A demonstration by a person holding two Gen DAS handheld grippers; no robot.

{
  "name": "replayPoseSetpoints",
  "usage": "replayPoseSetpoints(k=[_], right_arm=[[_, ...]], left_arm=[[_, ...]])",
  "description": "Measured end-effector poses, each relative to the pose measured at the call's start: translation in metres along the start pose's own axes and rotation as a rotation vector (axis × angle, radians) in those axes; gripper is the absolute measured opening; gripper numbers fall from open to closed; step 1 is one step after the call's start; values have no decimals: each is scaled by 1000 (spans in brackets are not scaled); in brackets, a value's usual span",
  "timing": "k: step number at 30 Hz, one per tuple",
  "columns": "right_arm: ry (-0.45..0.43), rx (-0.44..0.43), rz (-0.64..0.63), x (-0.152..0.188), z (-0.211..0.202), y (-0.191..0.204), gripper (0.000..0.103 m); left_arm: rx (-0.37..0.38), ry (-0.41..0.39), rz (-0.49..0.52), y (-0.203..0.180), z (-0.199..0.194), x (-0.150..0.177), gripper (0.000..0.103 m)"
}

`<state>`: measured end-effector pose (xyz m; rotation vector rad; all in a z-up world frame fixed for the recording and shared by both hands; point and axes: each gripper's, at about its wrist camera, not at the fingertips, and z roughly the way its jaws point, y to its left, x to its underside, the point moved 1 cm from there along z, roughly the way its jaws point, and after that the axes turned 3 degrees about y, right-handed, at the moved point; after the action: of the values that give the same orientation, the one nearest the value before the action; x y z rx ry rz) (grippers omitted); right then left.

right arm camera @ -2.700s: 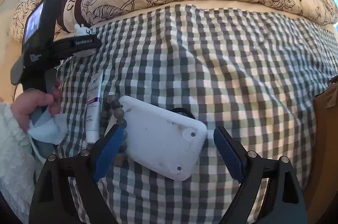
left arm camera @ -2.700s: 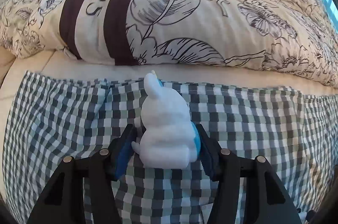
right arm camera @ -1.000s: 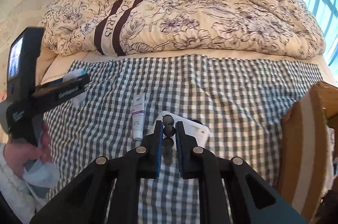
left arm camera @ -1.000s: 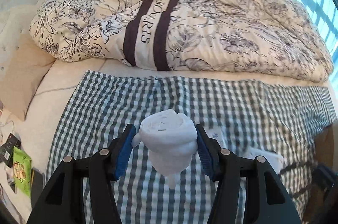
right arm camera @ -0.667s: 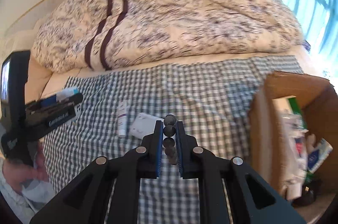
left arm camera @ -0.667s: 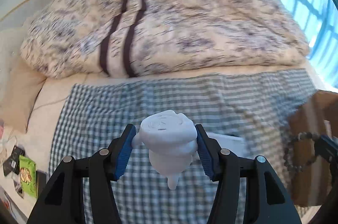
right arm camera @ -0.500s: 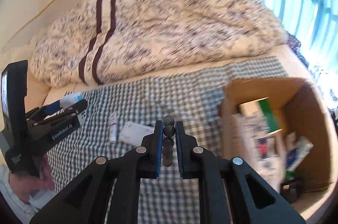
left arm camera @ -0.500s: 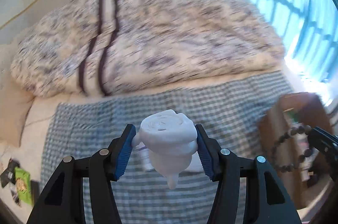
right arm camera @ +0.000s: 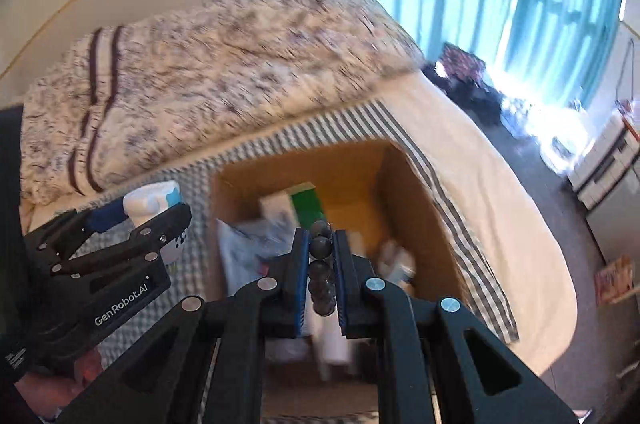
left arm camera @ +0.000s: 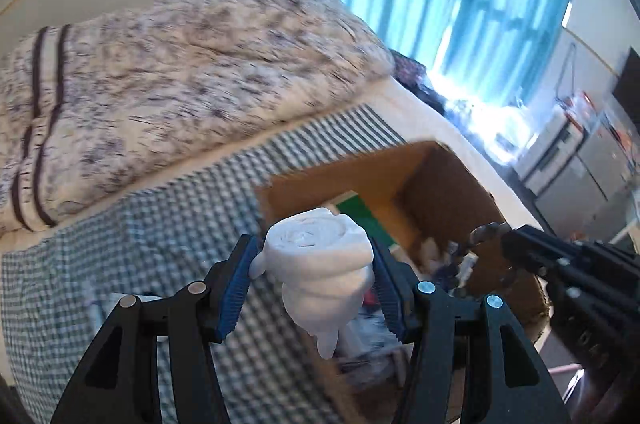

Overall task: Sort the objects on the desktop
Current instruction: 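Carry the bear figurine and bead bracelet over the cardboard box, then open both tools to drop the figurine and bracelet into the box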

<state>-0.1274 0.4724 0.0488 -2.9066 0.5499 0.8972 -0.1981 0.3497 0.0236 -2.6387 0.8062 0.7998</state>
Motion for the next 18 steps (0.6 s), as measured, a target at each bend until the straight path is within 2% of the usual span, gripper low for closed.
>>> replayPoseSetpoints(k=[4,5,6,7,8,9,12,18], right_arm=[[58,28,27,17,18,-24,11],[66,32,30,20,21,-28,12],[75,39,33,22,24,-33,15],[82,53,38,24,25,-36,35],[84,73,44,26,26,-39,61],[76,93,52,26,25,-42,67],[51,86,70,25,18,-45,69],[42,78,58,23,16,-30,69]], left_arm=[[19,46,30,-19,23,12,60],[18,65,34,-22,28,15,67],[9,87,35,-24,33,17,85],[-11,104,32,-24,37,19,93],[-37,115,28,-22,39,21,98],[-61,128,27,-22,42,21,100],[-72,134,10,-14,41,21,101],[-91,94,-28,11,25,21,101]])
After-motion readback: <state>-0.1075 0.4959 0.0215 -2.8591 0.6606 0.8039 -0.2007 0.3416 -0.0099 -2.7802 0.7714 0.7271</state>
